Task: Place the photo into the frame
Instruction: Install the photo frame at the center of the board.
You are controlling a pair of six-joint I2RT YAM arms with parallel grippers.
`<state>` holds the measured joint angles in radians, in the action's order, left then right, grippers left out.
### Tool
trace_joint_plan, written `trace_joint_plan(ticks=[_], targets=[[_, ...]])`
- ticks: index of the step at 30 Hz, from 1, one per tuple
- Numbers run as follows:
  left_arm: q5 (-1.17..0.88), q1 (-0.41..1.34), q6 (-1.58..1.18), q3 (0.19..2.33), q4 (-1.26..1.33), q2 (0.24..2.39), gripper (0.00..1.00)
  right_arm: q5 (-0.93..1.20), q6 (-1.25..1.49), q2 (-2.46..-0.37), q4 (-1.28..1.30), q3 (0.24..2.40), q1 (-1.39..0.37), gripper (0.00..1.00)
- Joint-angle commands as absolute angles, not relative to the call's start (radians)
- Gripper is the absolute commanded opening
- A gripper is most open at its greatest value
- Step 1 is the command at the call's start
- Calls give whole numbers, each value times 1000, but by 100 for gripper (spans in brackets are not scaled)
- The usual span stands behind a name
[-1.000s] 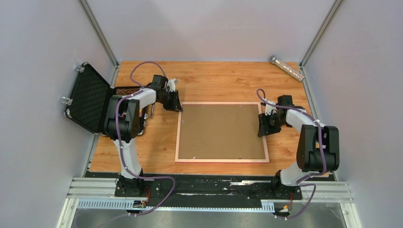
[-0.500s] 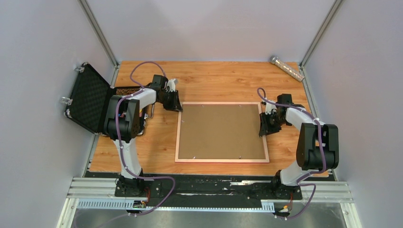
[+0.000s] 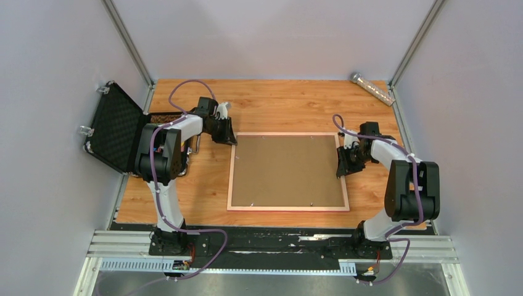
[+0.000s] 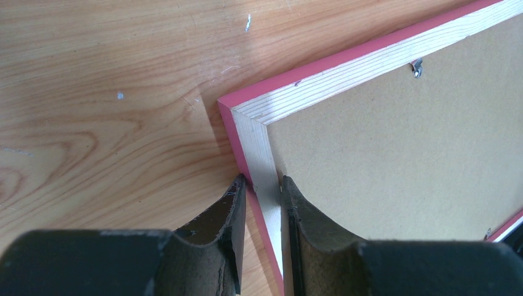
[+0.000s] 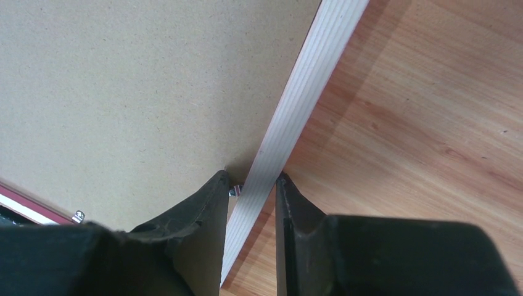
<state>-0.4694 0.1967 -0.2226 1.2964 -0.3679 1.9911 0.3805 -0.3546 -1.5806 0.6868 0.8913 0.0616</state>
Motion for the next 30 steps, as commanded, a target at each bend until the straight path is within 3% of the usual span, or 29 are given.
trace_joint_plan(ticks=[1, 17, 30], targets=[[-419, 204, -186, 1271, -381, 2020, 0, 443, -458, -1588, 674, 883, 38, 24], [-415, 202, -184, 1273, -385, 2019, 0, 435, -637, -1600, 717, 913, 40, 24], [-415, 202, -183, 1277, -388, 2021, 0, 505, -584, -1612, 735, 958, 61, 34]])
